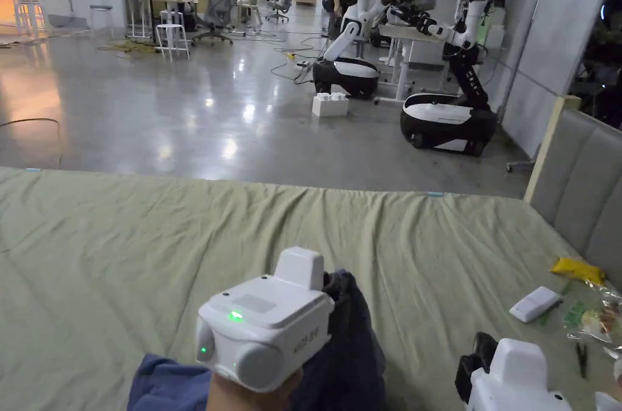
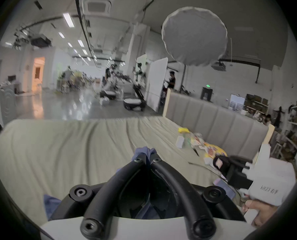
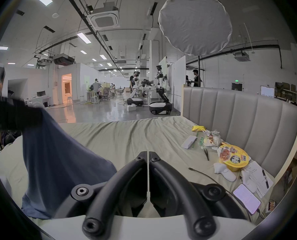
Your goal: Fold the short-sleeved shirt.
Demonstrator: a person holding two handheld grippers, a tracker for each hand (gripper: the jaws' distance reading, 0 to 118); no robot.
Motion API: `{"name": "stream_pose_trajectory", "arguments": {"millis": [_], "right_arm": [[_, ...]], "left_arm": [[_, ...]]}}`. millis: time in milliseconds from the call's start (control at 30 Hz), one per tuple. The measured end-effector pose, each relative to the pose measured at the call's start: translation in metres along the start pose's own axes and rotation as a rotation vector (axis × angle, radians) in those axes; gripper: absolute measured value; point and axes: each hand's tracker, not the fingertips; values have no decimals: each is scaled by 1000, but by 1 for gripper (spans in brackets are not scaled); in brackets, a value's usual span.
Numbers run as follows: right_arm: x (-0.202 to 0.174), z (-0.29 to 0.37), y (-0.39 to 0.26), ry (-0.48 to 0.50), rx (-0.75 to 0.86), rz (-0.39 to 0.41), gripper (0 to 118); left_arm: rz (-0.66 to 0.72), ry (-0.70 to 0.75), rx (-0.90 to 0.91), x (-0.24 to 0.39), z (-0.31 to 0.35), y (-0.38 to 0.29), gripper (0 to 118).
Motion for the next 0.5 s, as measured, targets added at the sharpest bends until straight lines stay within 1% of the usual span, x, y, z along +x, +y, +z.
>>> {"name": "stream_pose_trajectory", "arguments": {"millis": [100,167,200,233,267,300,333,367,433,500], "right_arm": [[10,0,-4,-16,-19,2,2],[15,0,-8,-22,-29,7,2],[17,-1,-10,-26,-37,12,2],[18,-2,-12,-25,-42,11,2],[19,-2,-13,-23,-47,12,2],[19,-3,-14,-21,-54,14,2],[19,-4,-15,-19,-60,18,2],[18,-4,-16,-14,-62,22,2],[14,-5,-15,-3,-64,30,2],[9,-5,-11,10,-60,32,2]], "left_arm": [[-27,-14,-108,21,-22,-35,6],[-38,-20,-165,28,-31,-56,12],[-35,-29,-171,30,-32,-64,12],[-42,-35,-172,30,-31,-71,23],[-53,-38,-185,30,-30,-76,46],[-68,-20,-203,31,-29,-78,63],[-86,6,-205,30,-25,-80,75],[-93,22,-190,26,-19,-77,80],[-88,27,-133,14,-3,-70,82],[-64,78,-66,-4,13,-58,84]]}}
